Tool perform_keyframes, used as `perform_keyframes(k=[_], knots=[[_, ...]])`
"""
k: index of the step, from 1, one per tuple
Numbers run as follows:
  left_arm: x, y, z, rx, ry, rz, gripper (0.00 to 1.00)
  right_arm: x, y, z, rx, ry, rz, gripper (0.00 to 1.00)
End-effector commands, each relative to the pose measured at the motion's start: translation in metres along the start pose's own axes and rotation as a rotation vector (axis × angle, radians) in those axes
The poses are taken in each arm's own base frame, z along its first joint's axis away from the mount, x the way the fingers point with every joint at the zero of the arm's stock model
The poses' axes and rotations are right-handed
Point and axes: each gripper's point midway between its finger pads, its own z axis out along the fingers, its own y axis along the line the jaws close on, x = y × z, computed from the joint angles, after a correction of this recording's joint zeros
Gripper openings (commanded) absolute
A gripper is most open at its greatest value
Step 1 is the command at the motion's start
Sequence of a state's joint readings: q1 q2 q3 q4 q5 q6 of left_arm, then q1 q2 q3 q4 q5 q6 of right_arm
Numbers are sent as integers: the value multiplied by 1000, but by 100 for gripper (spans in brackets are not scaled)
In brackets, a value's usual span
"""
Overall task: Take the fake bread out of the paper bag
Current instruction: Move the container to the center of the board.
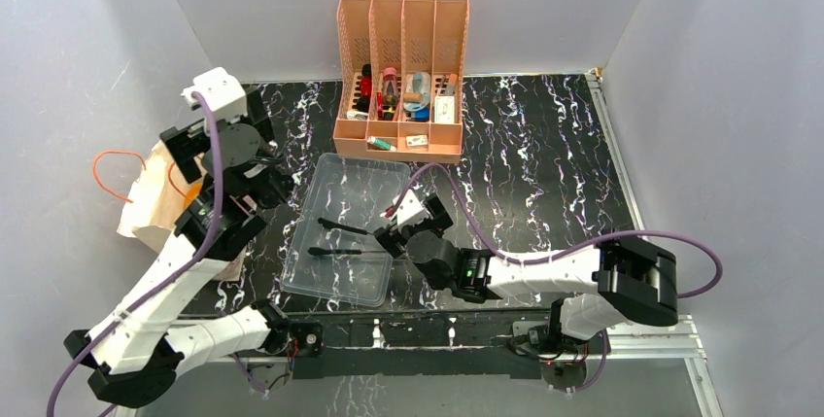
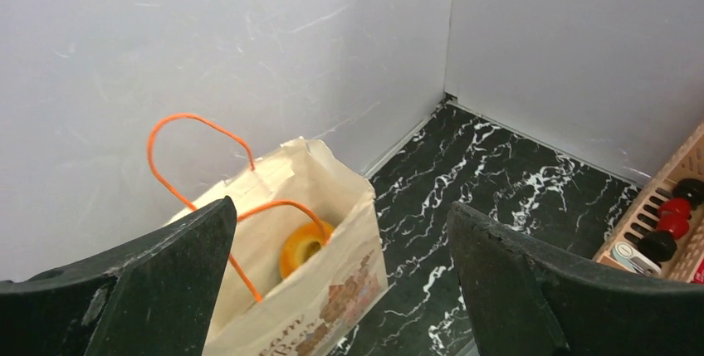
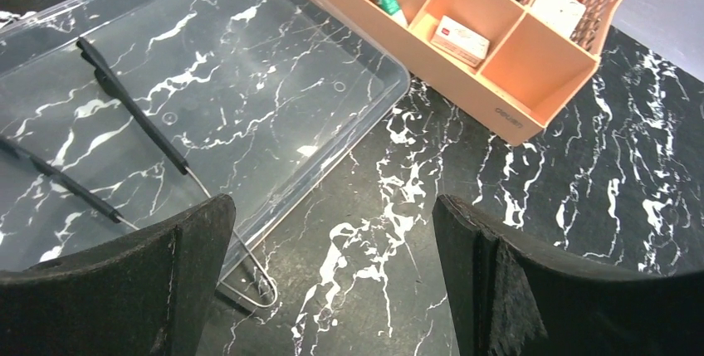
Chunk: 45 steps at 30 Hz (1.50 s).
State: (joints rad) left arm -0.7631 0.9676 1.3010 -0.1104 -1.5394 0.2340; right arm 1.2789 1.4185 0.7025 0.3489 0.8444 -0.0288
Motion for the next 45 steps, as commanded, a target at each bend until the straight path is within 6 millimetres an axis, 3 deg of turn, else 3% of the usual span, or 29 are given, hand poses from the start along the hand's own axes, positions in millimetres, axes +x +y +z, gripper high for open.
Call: perform_keyframes(k=[1, 6, 12, 20, 27, 34, 37, 45], knots=[[-10, 58, -1, -151, 33, -50, 98, -1, 15, 4, -60, -23, -3, 90], [-18, 72, 1, -170, 29, -75, 98, -5, -2, 19, 133, -3, 60, 87], [-18, 76, 1, -174, 31, -59, 98, 13, -3, 56, 276, 134, 252, 79], [-14, 82, 0, -172, 31, -43, 98, 44, 0, 98, 319, 268, 399, 74], [-10, 91, 0, -154, 24, -77, 98, 74, -3, 119, 357, 347, 415, 72], [-6, 87, 1, -121, 18, -80, 98, 94, 7, 135, 322, 390, 462, 64], [-7, 85, 1, -106, 15, -90, 98, 101, 11, 137, 311, 409, 474, 55], [-11, 82, 1, -76, 10, -100, 98, 120, 15, 133, 286, 472, 540, 21]])
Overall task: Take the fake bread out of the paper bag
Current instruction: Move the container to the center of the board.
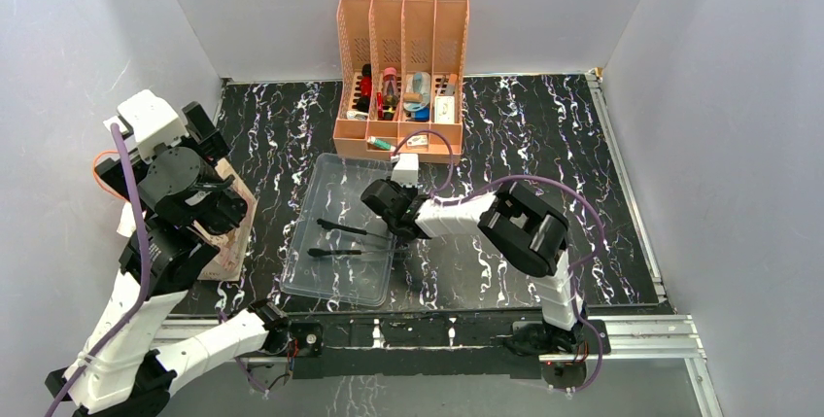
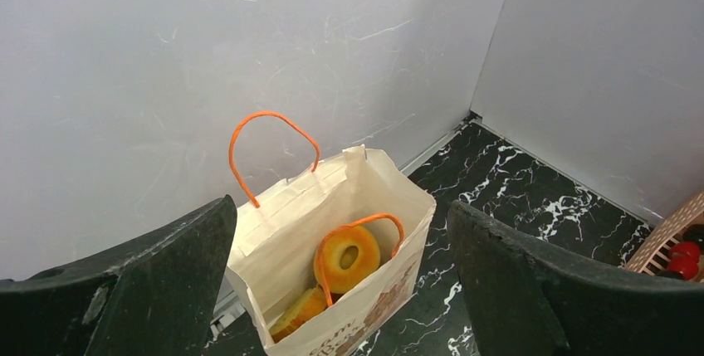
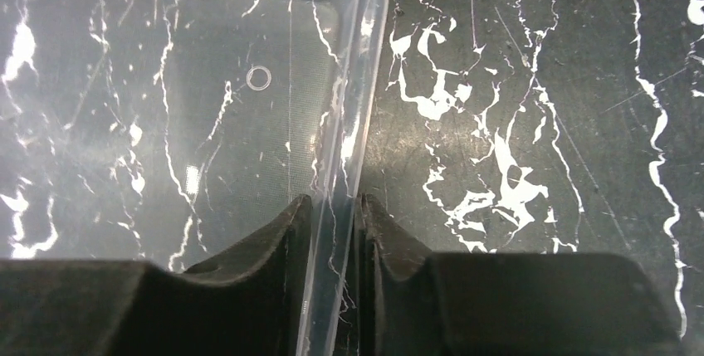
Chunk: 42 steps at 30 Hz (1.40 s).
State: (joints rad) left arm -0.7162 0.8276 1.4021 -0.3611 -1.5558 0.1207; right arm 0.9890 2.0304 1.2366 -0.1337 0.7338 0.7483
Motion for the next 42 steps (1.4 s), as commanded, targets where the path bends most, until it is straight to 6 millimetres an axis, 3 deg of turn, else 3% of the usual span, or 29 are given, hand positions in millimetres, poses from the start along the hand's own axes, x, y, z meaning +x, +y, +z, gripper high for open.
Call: perform_keyframes(k=[1, 6, 11, 15, 17, 19, 21, 26, 31, 36, 42], knots=[[0, 5, 0, -11, 1, 4, 98, 12, 2, 3, -19, 57, 51, 15], [1, 5, 0, -1, -1, 11, 98, 18, -12, -1, 17, 80, 86, 1], [3, 1, 0, 14, -4, 18, 98, 25, -46, -16, 104, 89, 170, 0], [12, -17, 1, 47, -10, 17, 98, 45, -122, -50, 401, 101, 356, 0], [12, -26, 1, 62, -10, 13, 98, 54, -147, -64, 495, 105, 405, 0], [15, -45, 0, 94, -6, 4, 98, 78, -184, -91, 621, 150, 509, 0], [18, -55, 0, 111, -1, 10, 98, 83, -200, -106, 678, 154, 580, 0], [21, -72, -1, 147, 0, 11, 98, 94, -215, -124, 728, 176, 713, 0], [24, -89, -2, 186, 3, 16, 98, 87, -218, -132, 755, 150, 791, 0], [28, -99, -3, 219, 0, 24, 98, 76, -238, -145, 833, 82, 836, 0], [33, -106, -3, 247, -8, 43, 98, 65, -259, -144, 862, 27, 914, 0]])
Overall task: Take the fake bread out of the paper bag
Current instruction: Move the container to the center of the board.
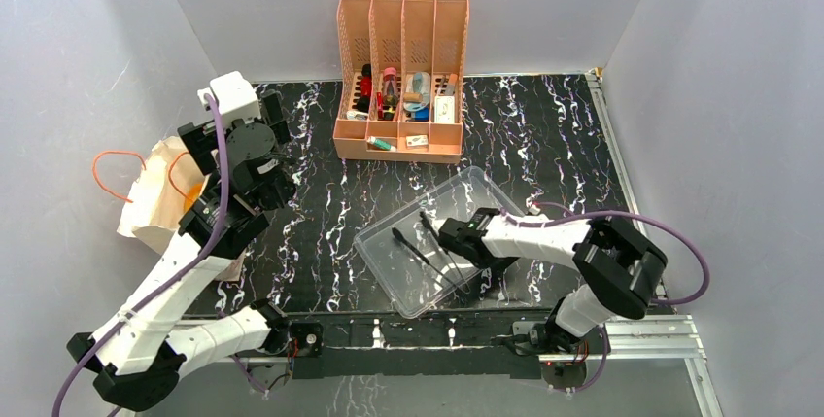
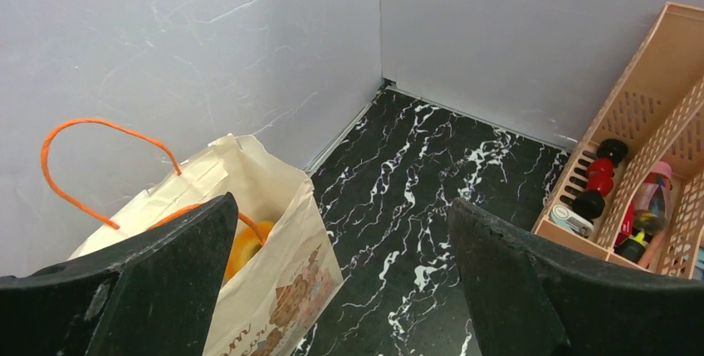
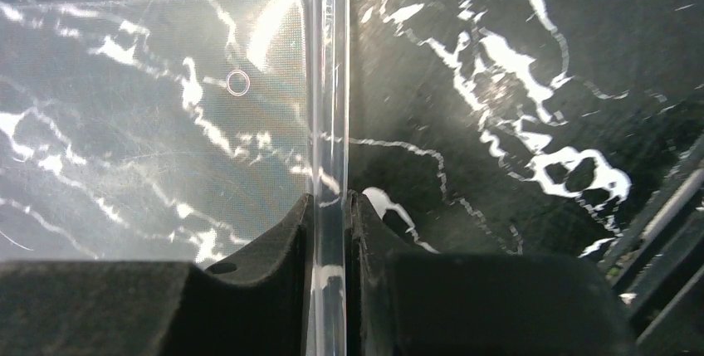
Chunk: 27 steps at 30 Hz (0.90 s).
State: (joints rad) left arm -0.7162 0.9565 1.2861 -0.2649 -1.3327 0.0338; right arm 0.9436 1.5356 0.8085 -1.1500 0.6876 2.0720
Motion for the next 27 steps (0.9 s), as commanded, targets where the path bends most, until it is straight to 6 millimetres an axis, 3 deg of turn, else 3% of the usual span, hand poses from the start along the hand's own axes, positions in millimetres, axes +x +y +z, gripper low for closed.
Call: perform_keyframes(k=[1, 12, 27], knots=[[-2, -3, 0, 28, -12, -16, 98, -31, -12, 8, 84, -67, 286, 0], [6, -4, -1, 59, 2, -1, 98, -75, -8, 38, 164, -163, 368, 0], [14, -14, -1, 78, 21, 22, 98, -126, -45, 77, 305, -210, 488, 0]])
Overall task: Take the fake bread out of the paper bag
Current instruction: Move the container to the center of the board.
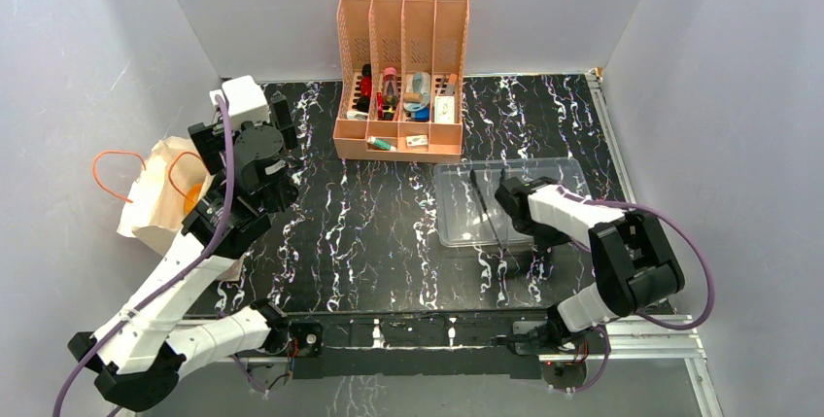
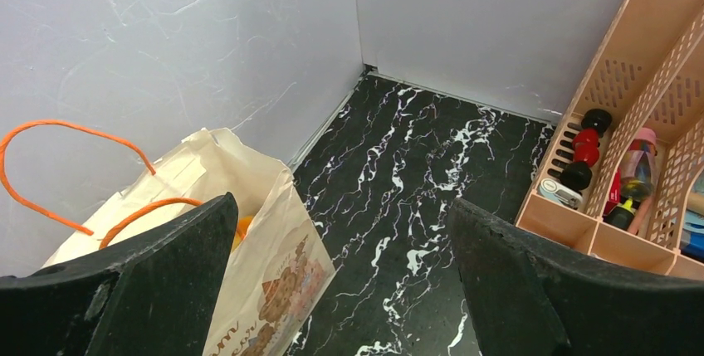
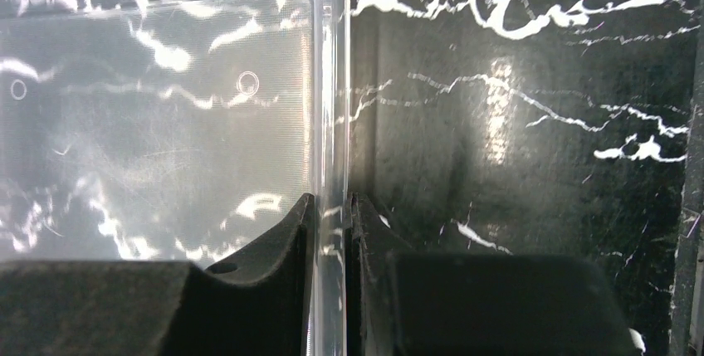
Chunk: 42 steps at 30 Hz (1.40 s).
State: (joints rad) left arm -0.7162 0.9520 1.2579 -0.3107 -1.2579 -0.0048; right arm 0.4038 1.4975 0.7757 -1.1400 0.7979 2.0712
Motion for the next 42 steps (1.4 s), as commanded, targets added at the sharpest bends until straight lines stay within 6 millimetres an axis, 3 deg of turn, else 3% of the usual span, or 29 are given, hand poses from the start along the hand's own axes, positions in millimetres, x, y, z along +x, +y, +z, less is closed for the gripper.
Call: perform_keyframes(k=[1, 8, 18, 24, 32, 37, 42], knots=[[0, 1, 0, 3, 4, -6, 98, -28, 4, 10, -6, -56, 111, 0], [0, -2, 0, 8, 9, 5, 98, -51, -5, 25, 45, -104, 153, 0], [8, -6, 2, 12, 17, 26, 98, -68, -16, 39, 56, -125, 173, 0], [11, -6, 1, 14, 25, 36, 98, -54, 2, 47, 47, -97, 165, 0], [10, -4, -1, 33, 45, 43, 98, -46, 49, 50, 30, -77, 179, 1], [10, -10, -2, 58, 61, 41, 98, -46, 74, 56, 30, -77, 166, 11], [12, -21, 1, 88, 104, 50, 98, -46, 85, 64, 44, -69, 120, 37]])
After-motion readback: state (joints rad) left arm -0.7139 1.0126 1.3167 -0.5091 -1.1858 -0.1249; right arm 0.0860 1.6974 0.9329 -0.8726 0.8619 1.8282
